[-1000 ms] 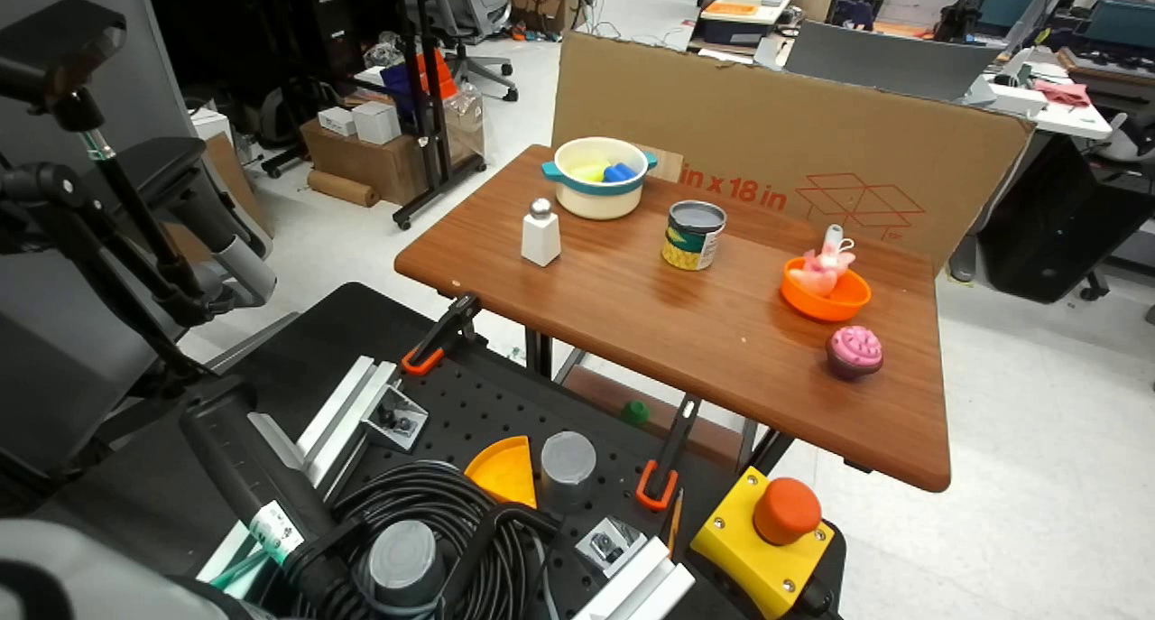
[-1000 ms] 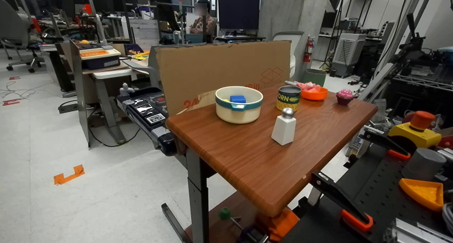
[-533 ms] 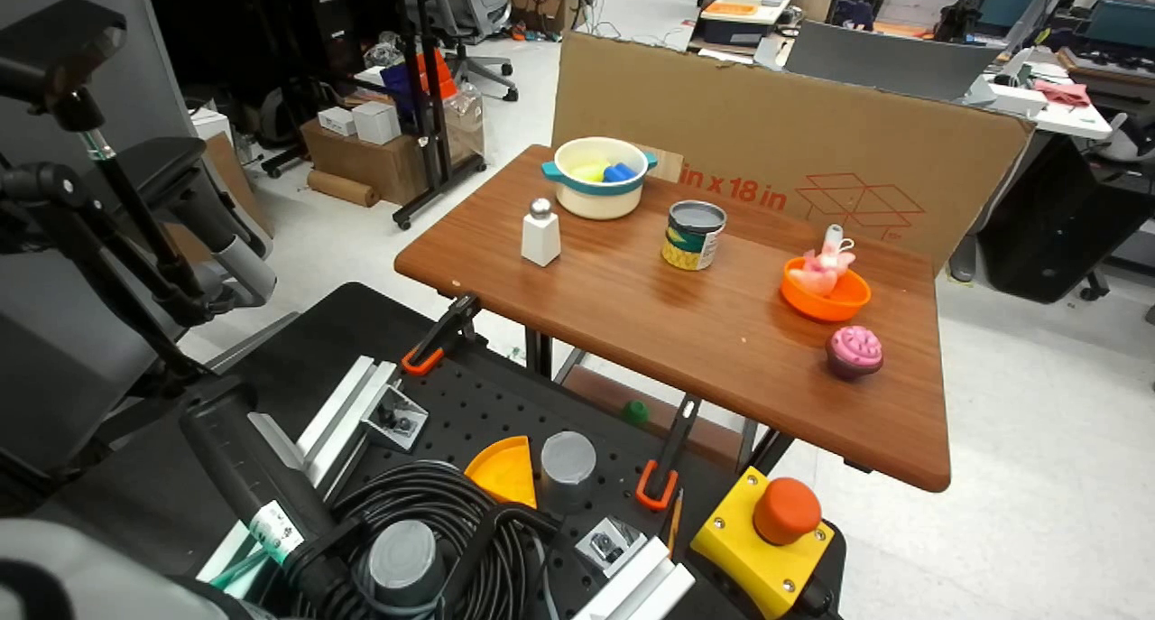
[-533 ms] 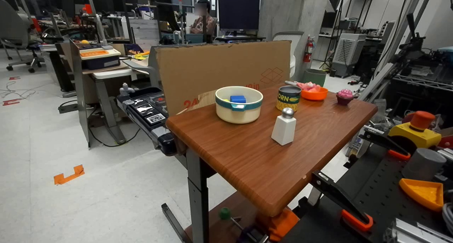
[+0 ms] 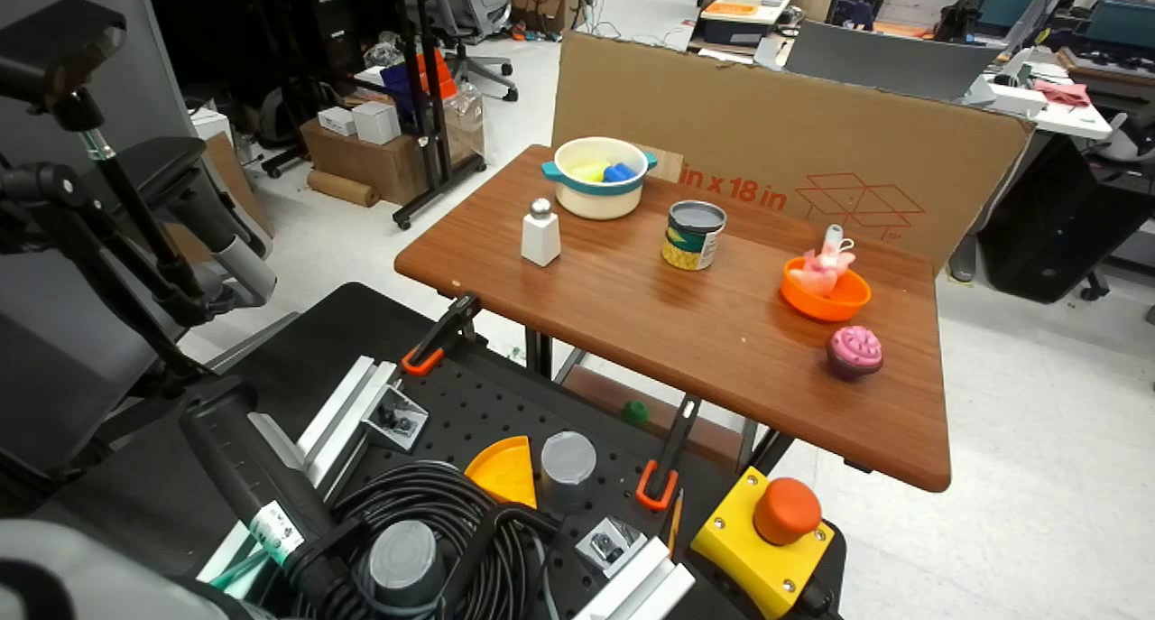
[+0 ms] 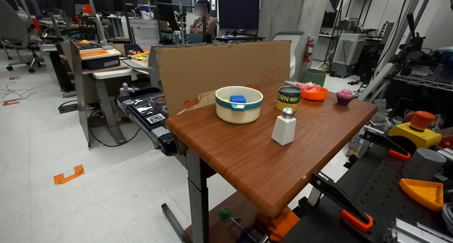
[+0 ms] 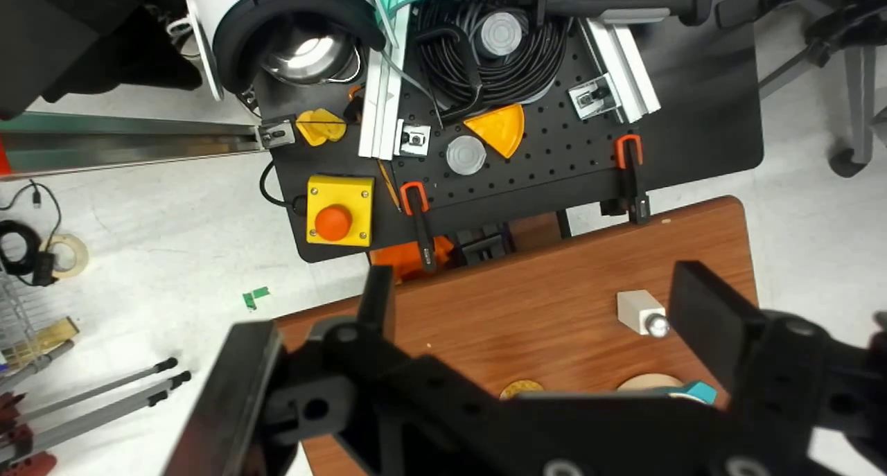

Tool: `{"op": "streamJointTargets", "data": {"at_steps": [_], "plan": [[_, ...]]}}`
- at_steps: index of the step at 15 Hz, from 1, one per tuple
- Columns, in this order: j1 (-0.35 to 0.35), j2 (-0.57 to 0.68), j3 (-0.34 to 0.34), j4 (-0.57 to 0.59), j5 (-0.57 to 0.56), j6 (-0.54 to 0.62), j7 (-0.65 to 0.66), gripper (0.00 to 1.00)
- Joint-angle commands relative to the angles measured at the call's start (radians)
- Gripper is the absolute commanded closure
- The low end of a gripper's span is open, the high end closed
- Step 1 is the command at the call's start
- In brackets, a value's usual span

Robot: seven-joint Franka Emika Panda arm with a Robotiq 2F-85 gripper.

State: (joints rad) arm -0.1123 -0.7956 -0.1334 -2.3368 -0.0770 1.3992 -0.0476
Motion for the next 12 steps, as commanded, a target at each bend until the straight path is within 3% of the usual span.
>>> {"op": "streamJointTargets", "data": {"at_steps": [1,12], "plan": [[0.023,0.077,-0.006,0.063,0.015,-0.05,-0.028,0.0],[0.034,0.251,-0.005,0.159,-0.001,-0.11,-0.089,0.0]]}}
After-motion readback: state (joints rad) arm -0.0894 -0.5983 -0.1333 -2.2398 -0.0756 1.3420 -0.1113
